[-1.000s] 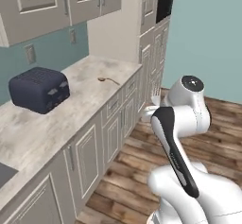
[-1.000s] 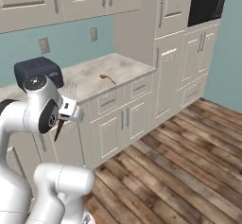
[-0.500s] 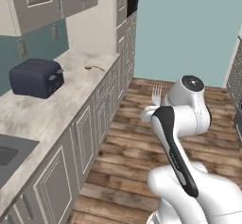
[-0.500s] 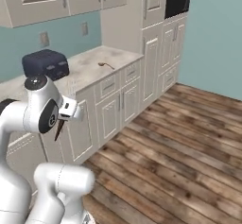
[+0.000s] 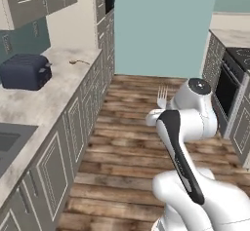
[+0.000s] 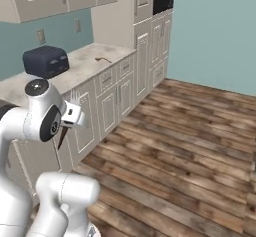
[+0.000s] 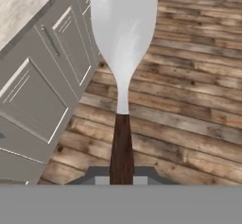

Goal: Take the fork and place it on the left side of the plate. Then take the spoon and place it on the right side of the plate. Make sure they're directly next to the plate.

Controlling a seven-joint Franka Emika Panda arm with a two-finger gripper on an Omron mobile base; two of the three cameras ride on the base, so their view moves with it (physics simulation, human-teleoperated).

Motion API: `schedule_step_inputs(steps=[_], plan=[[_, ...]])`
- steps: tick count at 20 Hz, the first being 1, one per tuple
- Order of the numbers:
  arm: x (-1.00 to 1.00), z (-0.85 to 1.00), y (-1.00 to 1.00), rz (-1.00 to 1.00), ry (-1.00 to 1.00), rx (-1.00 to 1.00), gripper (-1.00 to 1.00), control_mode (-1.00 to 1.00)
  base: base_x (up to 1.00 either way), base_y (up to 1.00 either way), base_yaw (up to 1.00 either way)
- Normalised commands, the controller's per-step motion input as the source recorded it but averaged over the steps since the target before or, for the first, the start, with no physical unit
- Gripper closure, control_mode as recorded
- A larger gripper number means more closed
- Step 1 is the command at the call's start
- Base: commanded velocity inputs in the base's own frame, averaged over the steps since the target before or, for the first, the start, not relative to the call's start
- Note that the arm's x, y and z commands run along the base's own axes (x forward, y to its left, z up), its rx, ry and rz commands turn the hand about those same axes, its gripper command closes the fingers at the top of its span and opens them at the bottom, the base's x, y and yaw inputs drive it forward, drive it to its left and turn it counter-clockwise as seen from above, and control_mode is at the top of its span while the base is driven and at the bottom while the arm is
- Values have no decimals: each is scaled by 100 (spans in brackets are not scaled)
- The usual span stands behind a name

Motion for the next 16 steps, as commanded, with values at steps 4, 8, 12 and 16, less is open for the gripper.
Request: schedule_step_inputs(steps=[4,8,12,16], plan=[[0,0,0,0,0,0,100,100,-75,-51,-15],[0,0,0,0,0,0,100,100,-36,-81,-4],[0,0,0,0,0,0,100,100,-3,-100,0],[0,0,0,0,0,0,100,100,9,-100,0]])
